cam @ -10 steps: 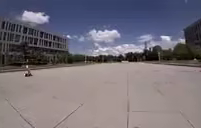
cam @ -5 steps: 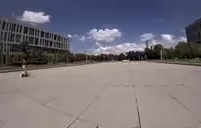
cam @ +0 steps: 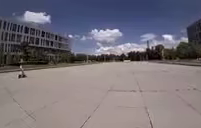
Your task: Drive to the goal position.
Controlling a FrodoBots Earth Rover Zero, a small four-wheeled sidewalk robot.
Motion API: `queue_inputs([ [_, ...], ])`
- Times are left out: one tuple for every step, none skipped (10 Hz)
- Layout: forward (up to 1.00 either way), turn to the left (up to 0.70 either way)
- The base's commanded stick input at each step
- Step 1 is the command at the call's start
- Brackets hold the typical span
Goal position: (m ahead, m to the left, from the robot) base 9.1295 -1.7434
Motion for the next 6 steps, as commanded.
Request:
queue_inputs([
  [0.7, 0.0],
  [0.7, 0.0],
  [0.7, 0.0],
  [0.7, 0.0],
  [0.7, 0.0],
  [0.7, 0.0],
])
